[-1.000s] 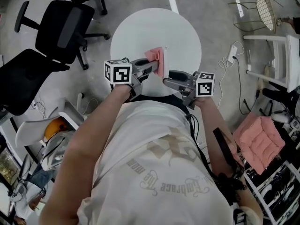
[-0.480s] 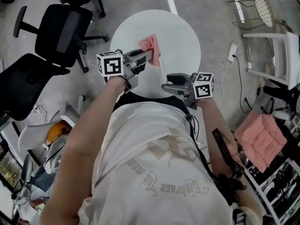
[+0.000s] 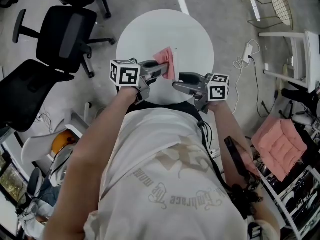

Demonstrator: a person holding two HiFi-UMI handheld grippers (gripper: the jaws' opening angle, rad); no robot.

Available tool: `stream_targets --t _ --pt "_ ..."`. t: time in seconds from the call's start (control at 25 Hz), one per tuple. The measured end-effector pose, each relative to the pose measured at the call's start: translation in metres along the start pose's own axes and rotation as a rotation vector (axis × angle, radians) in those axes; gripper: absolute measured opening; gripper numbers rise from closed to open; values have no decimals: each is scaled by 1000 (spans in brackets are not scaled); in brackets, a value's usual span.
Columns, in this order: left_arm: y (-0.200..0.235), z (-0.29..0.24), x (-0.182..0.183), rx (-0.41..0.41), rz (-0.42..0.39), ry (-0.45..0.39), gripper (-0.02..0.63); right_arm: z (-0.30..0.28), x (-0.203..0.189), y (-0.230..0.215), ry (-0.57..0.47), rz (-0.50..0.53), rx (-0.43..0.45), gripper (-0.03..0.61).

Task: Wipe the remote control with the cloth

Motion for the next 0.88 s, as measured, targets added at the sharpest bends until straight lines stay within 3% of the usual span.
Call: stream_targets --t 0.4,0.56,0.72,0.88 --pt "12 -3 -31 40 83 60 20 3 27 -12 -165 -70 -24 240" --pt "19 -12 -50 81 90 149 20 11 33 -25 -187 -81 -65 241" --pt "28 -17 -66 134 84 220 21 21 38 -49 -188 -86 -169 240" --pt "40 -9 -65 229 95 161 21 30 25 -83 -27 -65 -344 241"
Point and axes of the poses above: the fingertips, and each gripper's own axes: z backward along the fingers, y to its left, x out of its top, the point moved 3 cm from there along z, backward along the fingers
